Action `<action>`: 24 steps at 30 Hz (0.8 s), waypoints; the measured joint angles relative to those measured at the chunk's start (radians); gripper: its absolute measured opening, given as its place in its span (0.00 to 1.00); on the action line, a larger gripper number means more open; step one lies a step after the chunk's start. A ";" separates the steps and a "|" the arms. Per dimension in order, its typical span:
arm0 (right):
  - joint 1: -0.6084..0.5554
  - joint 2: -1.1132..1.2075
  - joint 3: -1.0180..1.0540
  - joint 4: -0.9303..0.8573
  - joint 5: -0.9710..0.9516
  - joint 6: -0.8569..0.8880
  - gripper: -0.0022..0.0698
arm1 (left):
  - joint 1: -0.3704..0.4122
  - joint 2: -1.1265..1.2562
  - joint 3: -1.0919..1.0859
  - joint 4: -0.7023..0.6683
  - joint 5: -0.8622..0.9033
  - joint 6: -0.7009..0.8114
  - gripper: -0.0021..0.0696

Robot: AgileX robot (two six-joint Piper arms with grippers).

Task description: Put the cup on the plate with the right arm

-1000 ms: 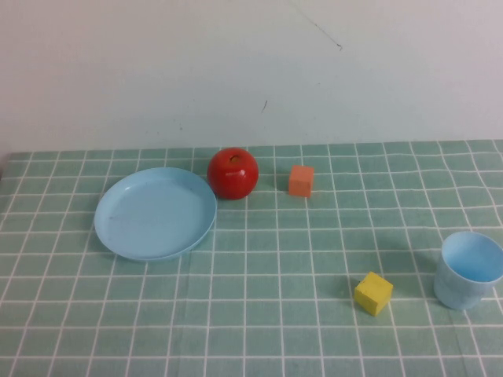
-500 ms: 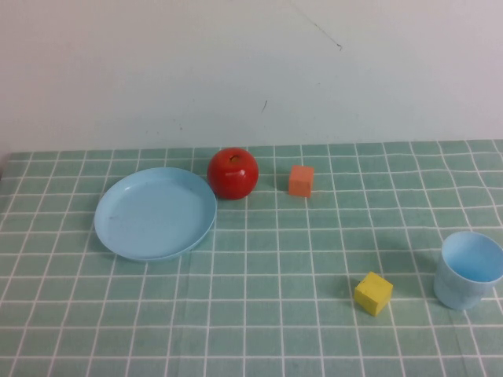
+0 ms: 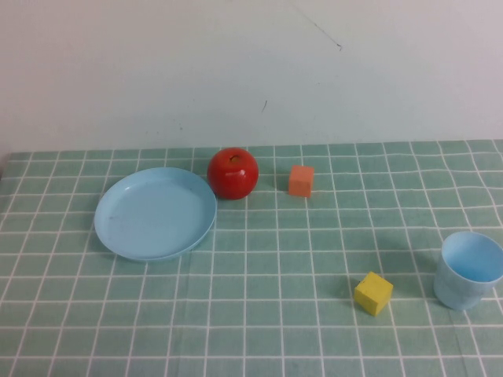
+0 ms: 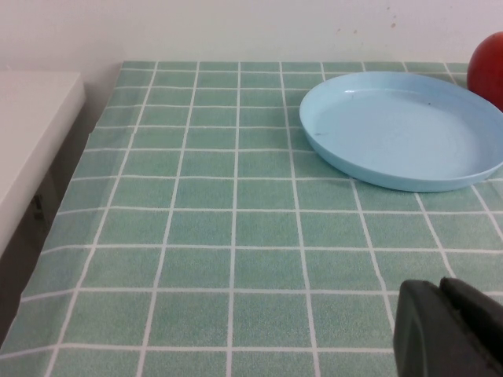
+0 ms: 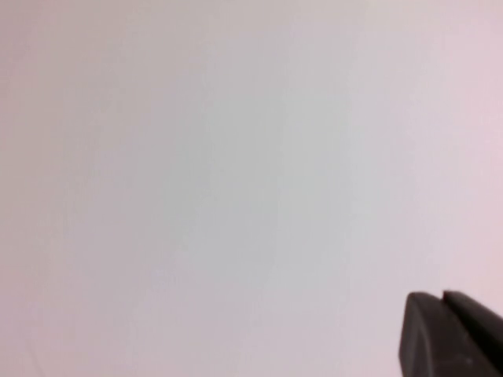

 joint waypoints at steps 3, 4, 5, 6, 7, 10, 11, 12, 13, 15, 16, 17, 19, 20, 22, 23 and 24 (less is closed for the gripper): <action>0.000 0.000 0.000 0.000 -0.156 0.004 0.03 | 0.000 0.000 0.000 0.000 0.000 0.000 0.02; 0.000 0.000 0.000 0.000 -0.197 0.006 0.03 | 0.000 0.000 0.000 0.000 0.000 0.000 0.02; 0.000 0.000 0.000 0.000 -0.230 0.015 0.03 | 0.000 0.000 0.000 0.000 0.000 0.000 0.02; 0.000 0.000 0.000 0.000 -0.250 0.015 0.03 | 0.000 0.000 0.000 0.000 0.000 0.000 0.02; 0.000 0.000 0.000 0.000 -0.264 0.015 0.03 | 0.000 0.000 0.000 0.000 0.000 0.000 0.02; 0.000 0.000 0.000 0.000 -0.274 0.025 0.03 | 0.000 0.000 0.000 0.000 0.000 0.000 0.02; 0.000 0.000 0.000 -0.006 -0.268 0.025 0.03 | 0.000 0.000 0.000 0.000 0.000 0.000 0.02; 0.000 0.000 -0.011 -0.025 -0.240 0.027 0.03 | 0.000 0.000 0.000 0.000 0.000 0.000 0.02; 0.000 0.000 -0.034 -0.059 -0.188 0.033 0.03 | 0.000 0.000 0.000 0.000 0.000 0.000 0.02; 0.000 0.000 -0.113 -0.161 -0.033 0.074 0.03 | 0.000 0.000 0.000 0.000 0.000 0.000 0.02; 0.000 0.000 -0.162 -0.218 0.056 0.113 0.03 | 0.000 0.000 0.000 0.000 0.000 0.000 0.02; 0.000 0.000 -0.214 -0.273 0.143 0.161 0.03 | 0.000 0.000 0.000 0.000 0.000 0.000 0.02; 0.000 0.002 -0.304 -0.360 0.284 0.270 0.03 | 0.000 0.000 0.000 0.000 0.000 0.000 0.02; 0.000 0.010 -0.351 -0.404 0.349 0.325 0.03 | 0.000 0.000 0.000 0.000 0.000 0.000 0.02; 0.000 0.036 -0.427 -0.474 0.449 0.421 0.03 | 0.000 0.000 0.000 0.000 0.000 0.000 0.02; 0.000 0.055 -0.464 -0.506 0.500 0.472 0.03 | 0.000 0.000 0.000 0.000 0.000 0.000 0.02; 0.000 0.072 -0.497 -0.527 0.539 0.509 0.03 | 0.000 0.000 0.000 0.000 0.000 0.000 0.02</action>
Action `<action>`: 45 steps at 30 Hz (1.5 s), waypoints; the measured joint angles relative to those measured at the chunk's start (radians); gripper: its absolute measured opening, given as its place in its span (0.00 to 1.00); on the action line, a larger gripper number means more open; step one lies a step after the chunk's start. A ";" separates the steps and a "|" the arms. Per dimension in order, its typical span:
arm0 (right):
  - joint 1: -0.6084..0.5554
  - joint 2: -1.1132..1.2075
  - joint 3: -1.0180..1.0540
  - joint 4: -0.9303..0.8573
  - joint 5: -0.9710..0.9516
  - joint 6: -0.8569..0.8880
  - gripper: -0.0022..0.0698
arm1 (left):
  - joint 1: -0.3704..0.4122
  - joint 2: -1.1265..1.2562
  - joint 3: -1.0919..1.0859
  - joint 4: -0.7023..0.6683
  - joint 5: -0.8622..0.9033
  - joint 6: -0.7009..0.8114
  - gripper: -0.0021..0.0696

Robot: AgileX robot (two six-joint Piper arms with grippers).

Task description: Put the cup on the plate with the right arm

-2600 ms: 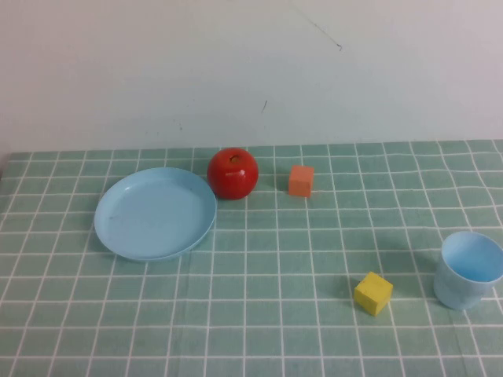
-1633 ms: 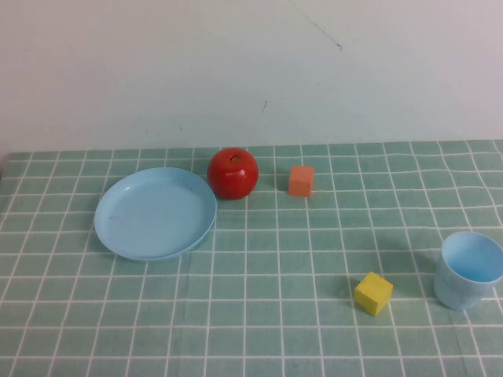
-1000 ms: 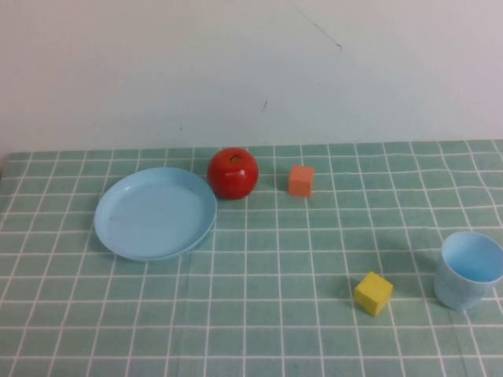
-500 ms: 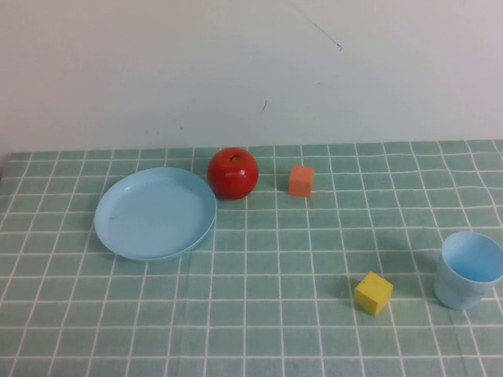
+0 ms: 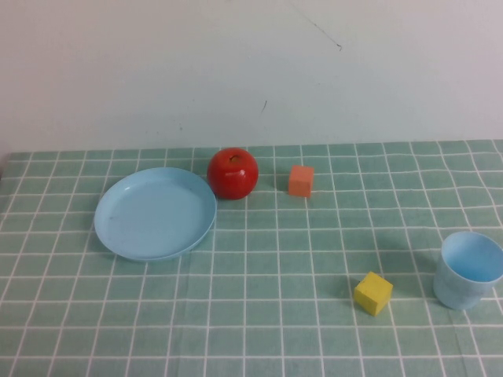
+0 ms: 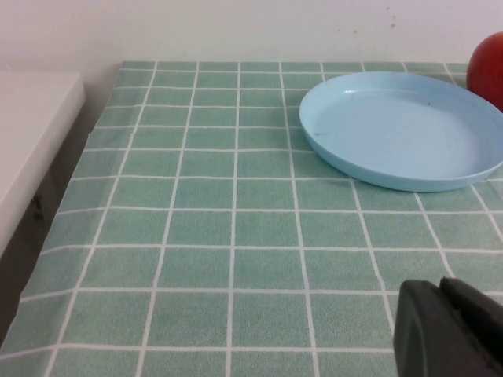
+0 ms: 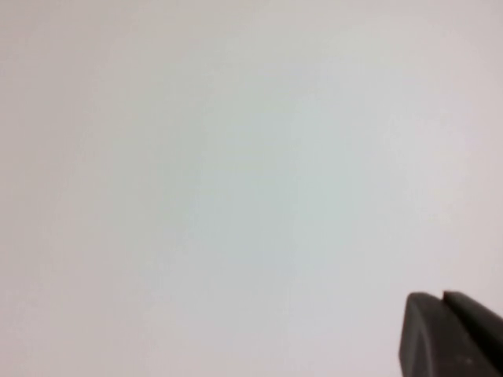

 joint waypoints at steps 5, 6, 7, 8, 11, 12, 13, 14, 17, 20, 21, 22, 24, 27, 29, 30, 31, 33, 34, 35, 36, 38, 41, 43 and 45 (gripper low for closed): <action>0.000 0.112 -0.120 -0.010 0.267 0.093 0.03 | 0.000 0.000 0.000 0.000 0.000 0.000 0.02; 0.000 0.130 -0.134 0.007 0.310 0.077 0.03 | 0.000 0.000 0.000 0.000 0.000 0.000 0.02; 0.000 0.153 -0.149 0.038 0.360 0.038 0.03 | 0.000 0.000 0.000 0.000 0.000 0.000 0.02; 0.000 0.176 -0.162 0.081 0.408 -0.022 0.03 | 0.000 0.000 0.000 0.000 0.000 0.000 0.02; 0.000 0.241 -0.192 0.256 0.555 -0.261 0.03 | 0.000 0.000 0.000 0.000 0.000 0.000 0.03; 0.000 0.266 -0.201 0.330 0.616 -0.357 0.03 | 0.000 0.000 0.000 0.000 0.000 0.000 0.03; 0.000 0.292 -0.205 0.403 0.675 -0.448 0.03 | 0.000 0.000 0.000 0.000 0.000 0.000 0.03; 0.000 0.320 -0.209 0.476 0.731 -0.532 0.03 | 0.000 0.000 0.000 0.000 0.000 0.000 0.03; 0.000 0.408 -0.210 0.689 0.853 -0.749 0.03 | 0.000 0.000 0.000 0.000 0.000 0.000 0.03; 0.000 0.514 -0.210 0.893 0.911 -1.000 0.03 | 0.000 0.000 0.000 0.000 0.000 0.000 0.03; 0.000 0.558 -0.210 0.952 0.915 -1.068 0.03 | 0.000 0.000 0.000 0.000 0.000 0.000 0.02; 0.000 0.605 -0.210 0.997 0.913 -1.134 0.03 | 0.000 0.000 0.000 0.000 0.000 0.000 0.03; 0.000 0.695 -0.218 1.046 0.902 -1.213 0.03 | 0.000 0.000 0.000 0.000 0.000 0.000 0.03; 0.000 0.840 -0.250 1.076 0.887 -1.290 0.03 | 0.000 0.000 0.000 0.000 0.000 0.000 0.03; 0.000 0.938 -0.277 1.103 0.866 -1.332 0.04 | 0.000 0.000 0.000 0.000 0.000 0.000 0.02; 0.000 0.973 -0.291 1.120 0.848 -1.348 0.06 | 0.000 0.000 0.000 0.000 0.000 0.000 0.03; 0.000 1.014 -0.305 1.144 0.828 -1.370 0.09 | 0.000 0.000 0.000 0.000 0.000 0.000 0.03; 0.000 1.085 -0.329 1.195 0.795 -1.403 0.18 | 0.000 0.000 0.000 0.000 0.000 0.000 0.03; 0.000 1.117 -0.343 1.214 0.791 -1.414 0.25 | 0.000 0.000 0.000 0.000 0.000 0.000 0.03; 0.000 1.146 -0.358 1.225 0.791 -1.418 0.31 | 0.000 0.000 0.000 0.000 0.000 0.000 0.03; 0.000 1.167 -0.371 1.230 0.798 -1.423 0.38 | 0.000 0.000 0.000 0.000 0.000 0.000 0.03; 0.000 1.219 -0.403 1.237 0.818 -1.427 0.48 | 0.000 0.000 0.000 0.000 0.000 0.000 0.03; 0.000 1.291 -0.443 1.253 0.845 -1.428 0.54 | 0.000 0.000 0.000 0.000 0.000 0.000 0.02; 0.000 1.342 -0.463 1.257 0.852 -1.429 0.55 | 0.000 0.000 0.000 0.000 0.000 0.000 0.03; 0.000 1.387 -0.480 1.259 0.852 -1.429 0.56 | 0.000 0.000 0.000 0.000 0.000 0.000 0.03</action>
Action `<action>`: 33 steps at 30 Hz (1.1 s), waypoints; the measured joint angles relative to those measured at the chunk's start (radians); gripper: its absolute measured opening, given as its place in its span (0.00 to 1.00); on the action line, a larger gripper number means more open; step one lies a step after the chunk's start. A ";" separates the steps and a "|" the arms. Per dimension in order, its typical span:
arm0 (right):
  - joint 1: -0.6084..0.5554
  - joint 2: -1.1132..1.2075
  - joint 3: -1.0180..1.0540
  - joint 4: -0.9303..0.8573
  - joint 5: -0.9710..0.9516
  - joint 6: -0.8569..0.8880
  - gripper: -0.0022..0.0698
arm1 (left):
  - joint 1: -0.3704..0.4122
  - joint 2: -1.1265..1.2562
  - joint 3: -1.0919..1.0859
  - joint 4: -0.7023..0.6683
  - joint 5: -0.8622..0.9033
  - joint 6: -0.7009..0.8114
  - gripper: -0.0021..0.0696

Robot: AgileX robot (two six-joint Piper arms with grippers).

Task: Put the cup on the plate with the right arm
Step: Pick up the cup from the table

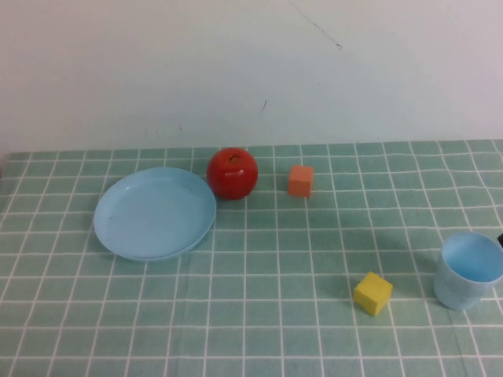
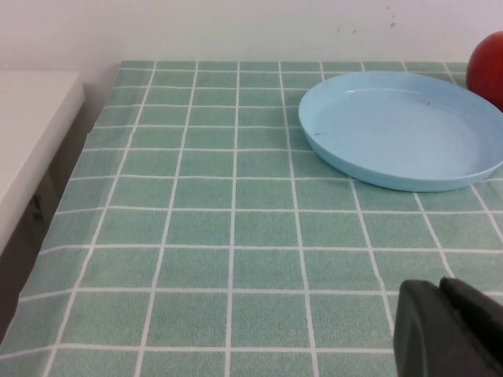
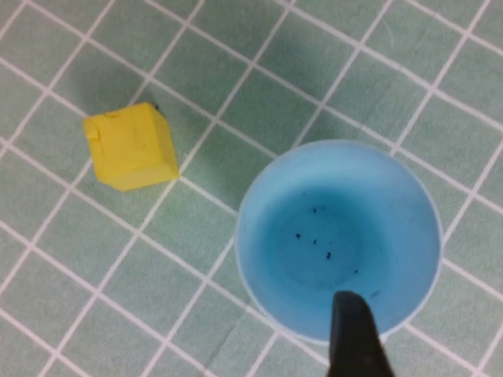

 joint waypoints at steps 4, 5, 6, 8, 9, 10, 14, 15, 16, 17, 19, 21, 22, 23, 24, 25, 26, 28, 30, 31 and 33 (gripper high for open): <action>0.000 0.085 -0.030 0.002 -0.004 -0.020 0.57 | 0.000 0.000 0.000 0.000 0.000 0.000 0.03; 0.000 0.105 -0.036 0.002 -0.008 -0.027 0.57 | 0.000 0.000 0.000 0.000 0.000 0.000 0.03; 0.000 0.124 -0.045 0.002 -0.010 -0.031 0.57 | 0.000 0.000 0.000 0.000 0.000 0.000 0.03; 0.000 0.162 -0.061 0.002 -0.014 -0.038 0.57 | 0.000 0.000 0.000 0.000 0.000 0.000 0.03; 0.000 0.177 -0.068 0.002 -0.014 -0.040 0.57 | 0.000 0.000 0.000 0.000 0.000 0.000 0.03; 0.000 0.195 -0.075 0.002 -0.018 -0.040 0.57 | 0.000 0.000 0.000 0.000 0.000 0.000 0.03; 0.000 0.258 -0.106 0.002 -0.024 -0.042 0.57 | 0.000 0.000 0.000 0.000 0.000 0.000 0.03; 0.000 0.272 -0.113 0.002 -0.024 -0.043 0.56 | 0.000 0.000 0.000 0.000 0.000 0.000 0.03; 0.000 0.284 -0.122 0.002 -0.024 -0.043 0.55 | 0.000 0.000 0.000 0.000 0.000 0.000 0.02; 0.000 0.297 -0.128 0.002 -0.024 -0.044 0.54 | 0.000 0.000 0.000 0.000 0.000 0.000 0.03; 0.000 0.320 -0.137 0.002 -0.024 -0.044 0.46 | 0.000 0.000 0.000 0.000 0.000 0.000 0.03; 0.000 0.336 -0.142 0.002 -0.024 -0.044 0.33 | 0.000 0.000 0.000 0.000 0.000 0.000 0.03; 0.000 0.344 -0.146 0.002 -0.022 -0.044 0.27 | 0.000 0.000 0.000 0.000 0.000 0.000 0.03; 0.000 0.353 -0.152 0.002 -0.018 -0.044 0.19 | 0.000 0.000 0.000 0.000 0.000 0.000 0.02; 0.000 0.359 -0.160 0.002 -0.015 -0.044 0.13 | 0.000 0.000 0.000 0.000 0.000 0.000 0.03; 0.000 0.364 -0.170 0.002 -0.009 -0.045 0.10 | 0.000 0.000 0.000 0.000 0.000 0.000 0.03; 0.000 0.371 -0.183 0.002 0.003 -0.047 0.08 | 0.000 0.000 0.000 0.000 0.000 0.000 0.03; 0.000 0.380 -0.212 0.010 0.033 -0.047 0.07 | 0.000 0.000 0.000 0.000 0.000 0.000 0.02; 0.000 0.384 -0.256 0.035 0.068 -0.047 0.06 | 0.000 0.000 0.000 0.000 0.000 0.000 0.03; 0.002 0.384 -0.278 0.051 0.081 -0.047 0.06 | 0.000 0.000 0.000 0.000 0.000 0.000 0.03; 0.012 0.385 -0.335 0.093 0.098 -0.058 0.06 | 0.000 0.000 0.000 0.000 0.000 0.000 0.03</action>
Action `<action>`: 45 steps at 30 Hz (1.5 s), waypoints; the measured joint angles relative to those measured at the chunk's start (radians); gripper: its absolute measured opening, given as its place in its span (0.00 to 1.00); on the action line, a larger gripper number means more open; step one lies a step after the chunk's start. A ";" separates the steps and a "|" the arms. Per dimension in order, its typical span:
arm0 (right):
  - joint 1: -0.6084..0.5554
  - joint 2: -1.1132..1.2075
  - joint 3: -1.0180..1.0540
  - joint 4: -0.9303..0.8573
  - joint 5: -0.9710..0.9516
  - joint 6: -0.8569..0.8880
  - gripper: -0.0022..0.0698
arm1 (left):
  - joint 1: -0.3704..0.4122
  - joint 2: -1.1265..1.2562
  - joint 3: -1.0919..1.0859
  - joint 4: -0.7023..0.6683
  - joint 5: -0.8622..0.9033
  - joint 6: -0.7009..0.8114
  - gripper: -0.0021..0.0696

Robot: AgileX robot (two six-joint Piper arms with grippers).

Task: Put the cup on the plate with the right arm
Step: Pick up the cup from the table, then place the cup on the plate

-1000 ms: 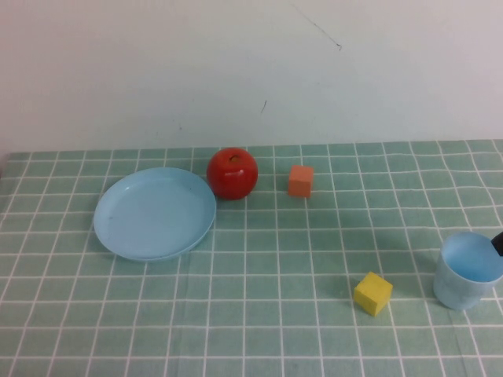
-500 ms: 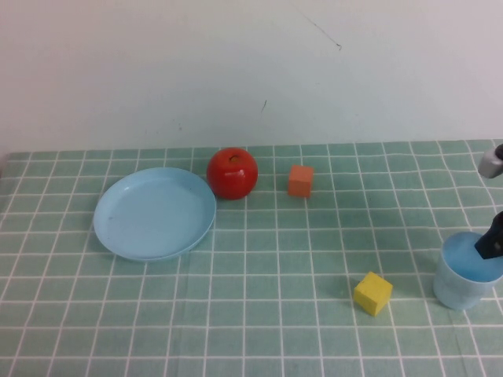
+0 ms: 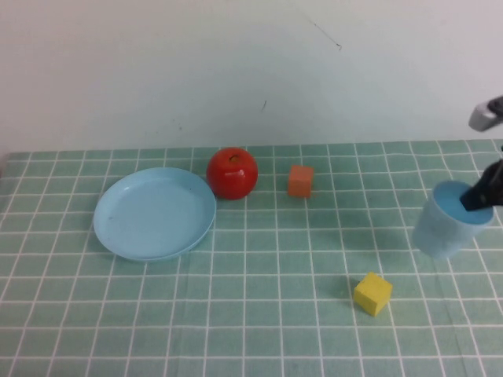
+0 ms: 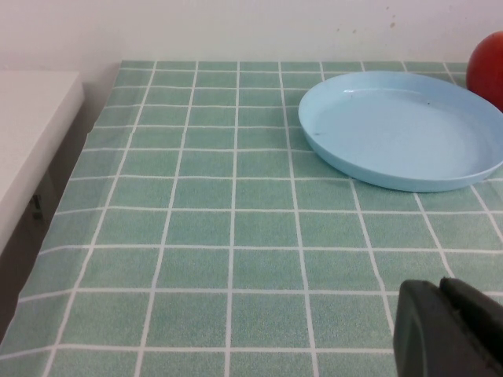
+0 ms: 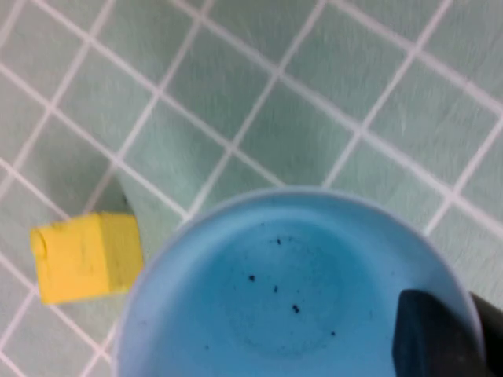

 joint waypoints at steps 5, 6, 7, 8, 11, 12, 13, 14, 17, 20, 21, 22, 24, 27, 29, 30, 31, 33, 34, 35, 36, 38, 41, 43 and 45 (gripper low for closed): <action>0.089 0.017 -0.149 0.087 -0.022 -0.045 0.06 | 0.000 0.000 0.000 0.000 0.000 0.000 0.02; 0.121 0.032 -0.187 0.095 -0.027 -0.049 0.06 | 0.000 0.000 0.000 0.000 0.000 0.000 0.02; 0.156 0.047 -0.220 0.100 -0.027 -0.049 0.06 | 0.000 0.000 0.000 0.000 0.000 0.000 0.02; 0.193 0.072 -0.265 0.102 -0.027 -0.047 0.06 | 0.000 0.000 0.000 0.000 0.000 0.000 0.02; 0.294 0.165 -0.400 0.111 -0.027 -0.023 0.06 | 0.000 0.000 0.000 0.000 0.000 0.000 0.02; 0.327 0.204 -0.452 0.113 -0.027 -0.007 0.06 | 0.000 0.000 0.000 0.000 0.000 0.000 0.02; 0.350 0.236 -0.506 0.115 -0.027 0.005 0.06 | 0.000 0.000 0.000 0.000 0.000 0.000 0.02; 0.376 0.284 -0.560 0.117 -0.025 0.021 0.06 | 0.000 0.000 0.000 0.000 0.000 0.000 0.02; 0.432 0.388 -0.709 0.119 -0.017 0.063 0.06 | 0.000 0.000 0.000 0.000 0.000 0.000 0.02; 0.472 0.473 -0.846 0.119 0.003 0.085 0.06 | 0.000 0.000 0.000 0.000 0.000 0.000 0.02; 0.486 0.499 -0.889 0.119 0.011 0.087 0.06 | 0.000 0.000 0.000 0.000 0.000 0.000 0.02; 0.498 0.517 -0.927 0.119 0.015 0.089 0.06 | 0.000 0.000 0.000 0.000 0.000 0.000 0.02; 0.525 0.555 -0.984 0.119 0.018 0.102 0.06 | 0.000 0.000 0.000 0.000 0.000 0.000 0.02; 0.558 0.594 -1.015 0.119 -0.002 0.116 0.06 | 0.000 0.000 0.000 0.000 0.000 0.000 0.02; 0.572 0.614 -1.020 0.121 -0.014 0.118 0.06 | 0.000 0.000 0.000 0.000 0.000 0.000 0.02; 0.575 0.626 -1.020 0.123 -0.018 0.120 0.06 | 0.000 0.000 0.000 0.000 0.000 0.000 0.02; 0.577 0.636 -1.020 0.126 -0.020 0.120 0.06 | 0.000 0.000 0.000 0.000 0.000 0.000 0.02; 0.584 0.660 -1.020 0.128 -0.028 0.118 0.06 | 0.000 0.000 0.000 0.000 0.000 0.000 0.02; 0.586 0.670 -1.020 0.128 -0.035 0.118 0.06 | 0.000 0.000 0.000 0.000 0.000 0.000 0.02; 0.588 0.678 -1.020 0.128 -0.042 0.116 0.06 | 0.000 0.000 0.000 0.000 0.000 0.000 0.02; 0.590 0.683 -1.020 0.128 -0.051 0.116 0.06 | 0.000 0.000 0.000 0.000 0.000 0.000 0.02; 0.597 0.691 -1.020 0.128 -0.066 0.112 0.06 | 0.000 0.000 0.000 0.000 0.000 0.000 0.02; 0.603 0.700 -1.022 0.134 -0.089 0.110 0.06 | 0.000 0.000 0.000 0.000 0.000 0.000 0.02; 0.606 0.707 -1.022 0.137 -0.095 0.107 0.06 | 0.000 0.000 0.000 0.000 0.000 0.000 0.02; 0.606 0.710 -1.022 0.139 -0.095 0.102 0.06 | 0.000 0.000 0.000 0.000 0.000 0.000 0.02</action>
